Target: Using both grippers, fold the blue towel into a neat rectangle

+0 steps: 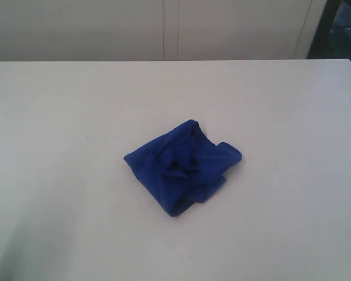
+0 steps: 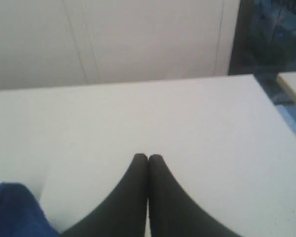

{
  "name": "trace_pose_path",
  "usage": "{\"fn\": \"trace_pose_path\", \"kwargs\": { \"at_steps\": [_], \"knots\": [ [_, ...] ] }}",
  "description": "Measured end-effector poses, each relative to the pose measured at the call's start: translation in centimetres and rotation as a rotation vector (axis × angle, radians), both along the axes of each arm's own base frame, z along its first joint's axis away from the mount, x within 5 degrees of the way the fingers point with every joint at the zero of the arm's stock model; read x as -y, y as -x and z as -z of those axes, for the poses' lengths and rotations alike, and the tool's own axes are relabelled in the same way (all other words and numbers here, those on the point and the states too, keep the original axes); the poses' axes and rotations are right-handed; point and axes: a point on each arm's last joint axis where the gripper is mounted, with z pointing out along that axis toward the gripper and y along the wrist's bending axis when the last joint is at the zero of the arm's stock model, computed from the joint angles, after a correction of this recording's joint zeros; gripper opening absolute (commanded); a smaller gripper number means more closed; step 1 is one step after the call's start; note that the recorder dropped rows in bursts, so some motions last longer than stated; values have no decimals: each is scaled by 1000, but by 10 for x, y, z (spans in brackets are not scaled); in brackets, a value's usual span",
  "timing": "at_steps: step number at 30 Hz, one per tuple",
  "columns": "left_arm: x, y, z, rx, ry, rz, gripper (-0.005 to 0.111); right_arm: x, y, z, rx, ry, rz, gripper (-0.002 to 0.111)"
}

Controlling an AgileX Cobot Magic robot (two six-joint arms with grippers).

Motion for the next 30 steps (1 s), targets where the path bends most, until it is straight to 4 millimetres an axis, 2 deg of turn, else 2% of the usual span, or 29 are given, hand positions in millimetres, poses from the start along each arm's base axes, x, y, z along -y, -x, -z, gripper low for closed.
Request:
{"fn": "trace_pose_path", "kwargs": {
  "at_steps": [7, 9, 11, 14, 18, 20, 22, 30],
  "knots": [
    [0, 0, 0, 0, 0, 0, 0, -20, -43, 20, -387, 0, -89, 0],
    [0, 0, 0, 0, 0, 0, 0, -41, -67, 39, -573, -33, -215, 0],
    [0, 0, 0, 0, 0, 0, 0, -60, -78, 50, -637, -73, -343, 0],
    [0, 0, 0, 0, 0, 0, 0, -94, -95, 68, -652, -144, -601, 1],
    [0, 0, 0, 0, 0, 0, 0, -120, -116, 82, -639, -177, -752, 20],
    [0, 0, 0, 0, 0, 0, 0, -125, -122, 87, -646, -180, -766, 33],
    [0, 0, 0, 0, 0, 0, 0, -132, -130, 95, -655, -177, -772, 40],
    [0, 0, 0, 0, 0, 0, 0, -144, -151, 116, -651, -139, -766, 43]
  ]
}}
